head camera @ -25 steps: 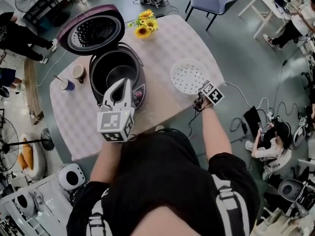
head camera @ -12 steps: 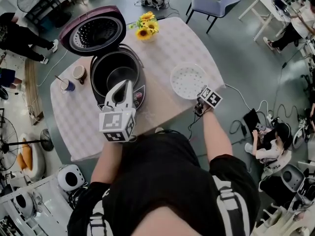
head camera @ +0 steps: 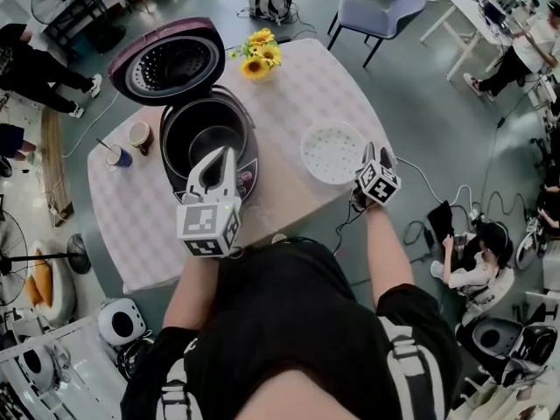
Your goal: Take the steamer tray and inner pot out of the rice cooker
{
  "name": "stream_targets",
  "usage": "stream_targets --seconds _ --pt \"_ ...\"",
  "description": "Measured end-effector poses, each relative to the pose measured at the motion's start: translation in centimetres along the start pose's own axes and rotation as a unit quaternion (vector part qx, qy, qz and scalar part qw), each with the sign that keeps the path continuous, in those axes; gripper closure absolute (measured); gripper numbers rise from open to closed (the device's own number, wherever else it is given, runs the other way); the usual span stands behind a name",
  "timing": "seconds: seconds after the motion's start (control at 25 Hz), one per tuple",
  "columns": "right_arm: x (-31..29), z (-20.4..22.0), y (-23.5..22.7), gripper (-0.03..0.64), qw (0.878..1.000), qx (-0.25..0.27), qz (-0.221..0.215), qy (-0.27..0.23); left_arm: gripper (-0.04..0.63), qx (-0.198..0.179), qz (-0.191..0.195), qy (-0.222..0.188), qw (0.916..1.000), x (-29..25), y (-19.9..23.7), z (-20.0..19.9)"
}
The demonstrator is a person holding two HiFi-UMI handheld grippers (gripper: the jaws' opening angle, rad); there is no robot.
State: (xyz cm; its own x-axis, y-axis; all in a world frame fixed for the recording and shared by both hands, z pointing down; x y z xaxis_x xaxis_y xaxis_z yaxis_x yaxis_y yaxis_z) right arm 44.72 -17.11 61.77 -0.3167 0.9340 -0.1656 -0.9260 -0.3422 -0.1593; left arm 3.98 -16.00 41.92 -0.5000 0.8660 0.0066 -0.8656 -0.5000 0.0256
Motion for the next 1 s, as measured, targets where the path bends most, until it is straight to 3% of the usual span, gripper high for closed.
stream_targets --seconds 0.12,0.28,0.44,0.64,0.72,0.8,1.0 --pt "0.9 -6.4 3.4 0.446 0.995 0.032 -0.043 -0.085 0.594 0.004 -0.007 -0.009 0.9999 0.3 0.4 -0.4" --pt "2.9 -14.6 9.8 0.445 0.974 0.06 -0.122 -0.182 0.594 0.007 -0.021 -0.021 0.9995 0.7 1.3 -1.0" --pt "5.7 -19.6 17.1 0.354 0.947 0.06 -0.222 -0.224 0.594 0.008 -0.035 -0.029 0.9989 1.3 2.2 -1.9" --pt "9.6 -22.3 25.6 0.267 0.914 0.054 -0.323 -0.24 0.586 0.012 -0.068 -0.055 0.9961 2.9 4.6 -3.7" --pt "10.8 -22.5 28.8 0.242 0.901 0.051 -0.358 -0.239 0.475 0.006 -0.082 -0.066 0.9945 3.7 6.0 -4.2" --pt "11.8 -22.3 31.6 0.208 0.89 0.045 -0.389 -0.235 0.236 0.001 -0.099 -0.08 0.9919 4.6 7.6 -4.7" --pt "13.0 -20.4 37.6 0.112 0.877 0.043 -0.431 -0.209 0.113 -0.006 -0.159 -0.096 0.9826 8.0 12.1 -5.6"
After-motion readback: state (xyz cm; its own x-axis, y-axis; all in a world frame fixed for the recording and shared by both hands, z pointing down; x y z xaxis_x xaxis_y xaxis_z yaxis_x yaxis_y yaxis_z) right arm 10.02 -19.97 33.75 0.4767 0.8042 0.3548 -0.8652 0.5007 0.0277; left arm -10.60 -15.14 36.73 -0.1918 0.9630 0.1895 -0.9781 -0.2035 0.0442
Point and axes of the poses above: the fingertips, and each gripper's own axes: x backward along the fingers, y to its left, z out of its underside, the point moved 2 cm from there along x, backward along the fingers, and after that the axes turned 13 degrees about -y, right-handed, at the moved point
